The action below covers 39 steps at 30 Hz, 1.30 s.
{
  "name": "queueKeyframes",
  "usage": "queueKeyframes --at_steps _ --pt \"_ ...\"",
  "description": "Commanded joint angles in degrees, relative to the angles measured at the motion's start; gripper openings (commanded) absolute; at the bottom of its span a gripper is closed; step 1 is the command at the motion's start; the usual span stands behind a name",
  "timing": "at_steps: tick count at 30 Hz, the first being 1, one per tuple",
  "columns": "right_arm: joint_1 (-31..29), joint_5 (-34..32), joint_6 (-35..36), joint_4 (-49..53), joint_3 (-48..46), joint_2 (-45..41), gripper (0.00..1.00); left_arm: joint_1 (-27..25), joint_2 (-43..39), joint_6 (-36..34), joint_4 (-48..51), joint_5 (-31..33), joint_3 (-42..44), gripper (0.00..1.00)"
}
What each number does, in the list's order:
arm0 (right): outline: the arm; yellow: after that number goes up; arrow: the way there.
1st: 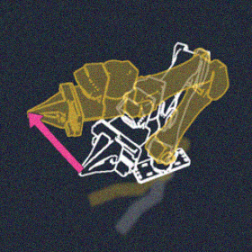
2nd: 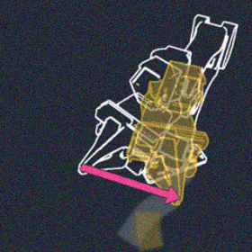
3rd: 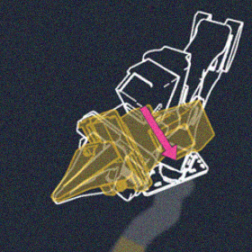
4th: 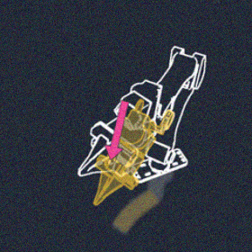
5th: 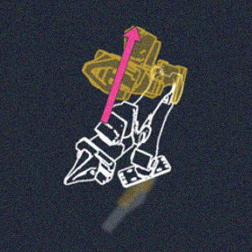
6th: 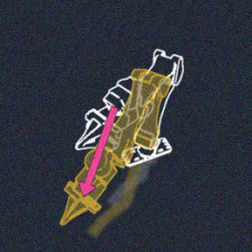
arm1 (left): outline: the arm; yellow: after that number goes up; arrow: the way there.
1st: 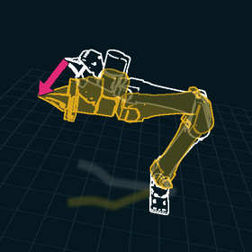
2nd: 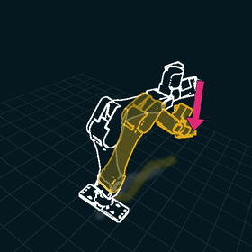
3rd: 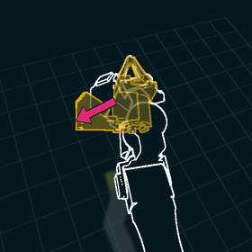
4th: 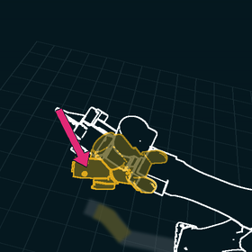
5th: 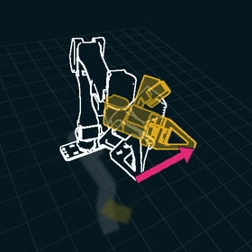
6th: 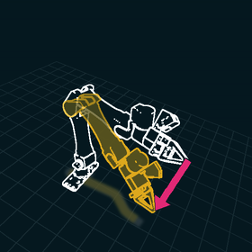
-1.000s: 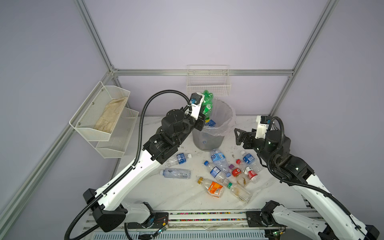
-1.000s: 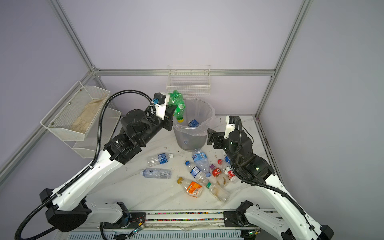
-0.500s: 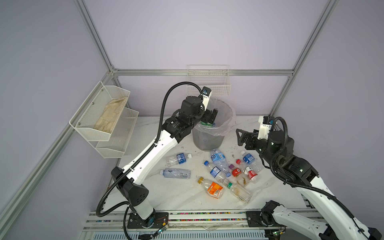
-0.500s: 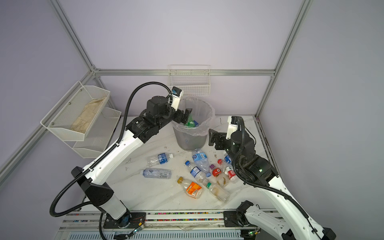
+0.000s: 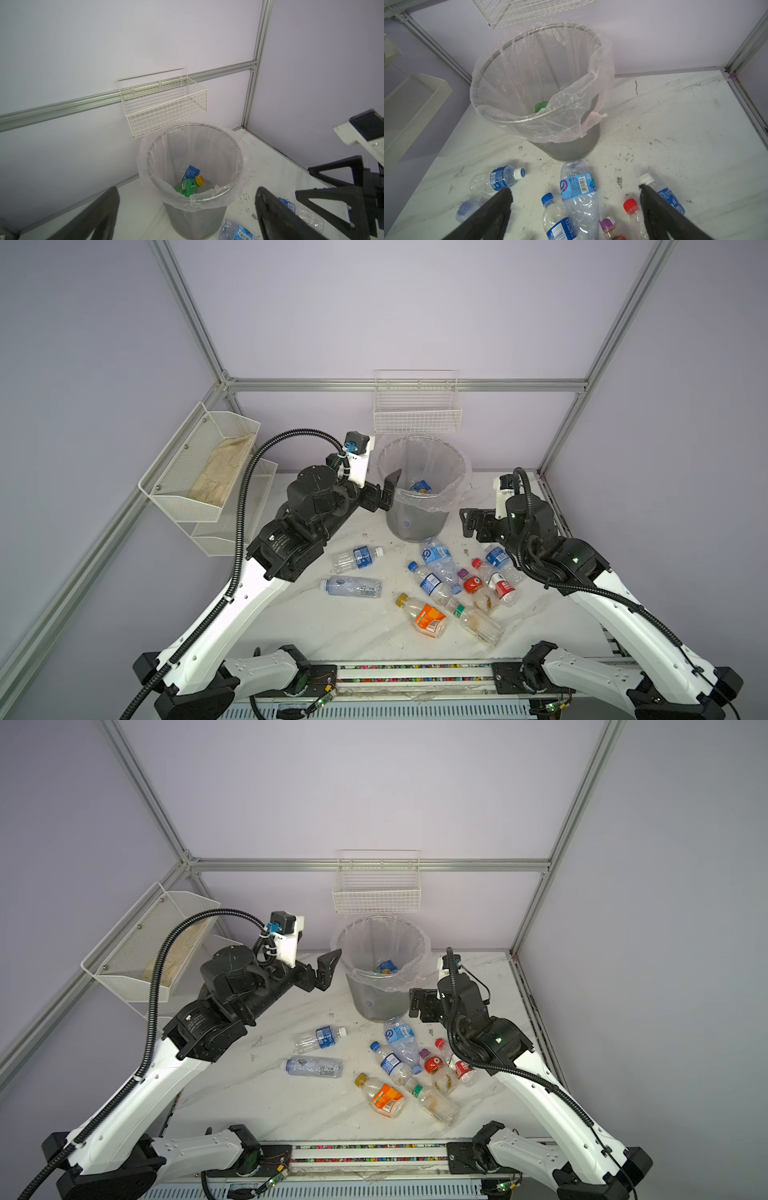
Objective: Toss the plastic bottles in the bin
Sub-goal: 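Open the left gripper over the basket while the right gripper lowers toward bottles, then withdraw the left gripper while the right gripper descends onto the green-capped clear bottle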
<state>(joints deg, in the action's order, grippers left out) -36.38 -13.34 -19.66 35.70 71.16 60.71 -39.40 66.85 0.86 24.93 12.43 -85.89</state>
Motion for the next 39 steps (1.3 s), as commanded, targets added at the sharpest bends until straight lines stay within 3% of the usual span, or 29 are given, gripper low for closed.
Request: queueKeyframes --at_steps 1,11,22,26,34,39 --pt "-0.1 2.6 -0.1 6.8 1.6 1.9 0.97 -0.1 -4.1 1.0 -0.2 0.4 6.7 1.00" --pt "-0.1 6.1 -2.2 18.1 3.0 6.5 0.98 0.0 -11.9 3.5 0.7 -0.4 17.0 1.00" --pt "-0.3 15.7 -6.5 21.3 -8.0 1.2 0.98 0.0 -15.1 5.9 1.7 -1.3 22.7 1.00" --pt "-0.8 13.2 -9.0 25.0 -10.9 -1.3 0.98 0.0 -15.8 6.6 1.7 -1.4 24.1 1.00" --pt "-3.2 15.4 -13.5 24.6 -19.3 -4.7 0.98 0.0 -17.1 7.7 1.7 -1.7 26.0 1.00" --pt "-8.4 13.2 -16.6 24.7 -19.8 -3.3 0.98 0.0 -17.3 7.8 1.7 -1.6 26.7 1.00"
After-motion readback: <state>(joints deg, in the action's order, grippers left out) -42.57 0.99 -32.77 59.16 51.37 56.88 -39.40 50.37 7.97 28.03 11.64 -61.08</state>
